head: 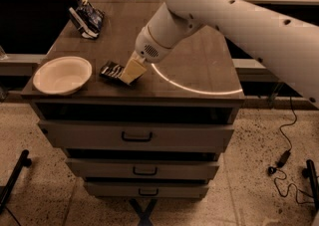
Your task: Move rxbar chocolate near paper bowl
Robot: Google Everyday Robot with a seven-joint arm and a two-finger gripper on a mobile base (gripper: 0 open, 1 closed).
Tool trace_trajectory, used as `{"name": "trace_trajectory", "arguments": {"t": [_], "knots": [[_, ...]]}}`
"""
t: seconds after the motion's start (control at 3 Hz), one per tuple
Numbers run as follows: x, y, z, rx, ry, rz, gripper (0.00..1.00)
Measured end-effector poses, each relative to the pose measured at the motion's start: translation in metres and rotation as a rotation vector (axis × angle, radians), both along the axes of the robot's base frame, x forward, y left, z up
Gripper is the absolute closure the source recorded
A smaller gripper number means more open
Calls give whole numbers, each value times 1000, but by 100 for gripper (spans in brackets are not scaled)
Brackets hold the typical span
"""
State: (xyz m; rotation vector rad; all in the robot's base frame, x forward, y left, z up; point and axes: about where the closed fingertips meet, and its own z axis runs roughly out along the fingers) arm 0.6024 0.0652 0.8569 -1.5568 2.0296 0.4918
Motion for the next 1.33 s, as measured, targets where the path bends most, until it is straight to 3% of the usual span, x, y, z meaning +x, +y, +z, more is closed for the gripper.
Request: {"name": "trace_trajectory", "arguments": {"t": [1.0,1.33], "knots": [[-25,16,1,22,15,77,5],[-16,-6,7,-1,-12,90,0]]}}
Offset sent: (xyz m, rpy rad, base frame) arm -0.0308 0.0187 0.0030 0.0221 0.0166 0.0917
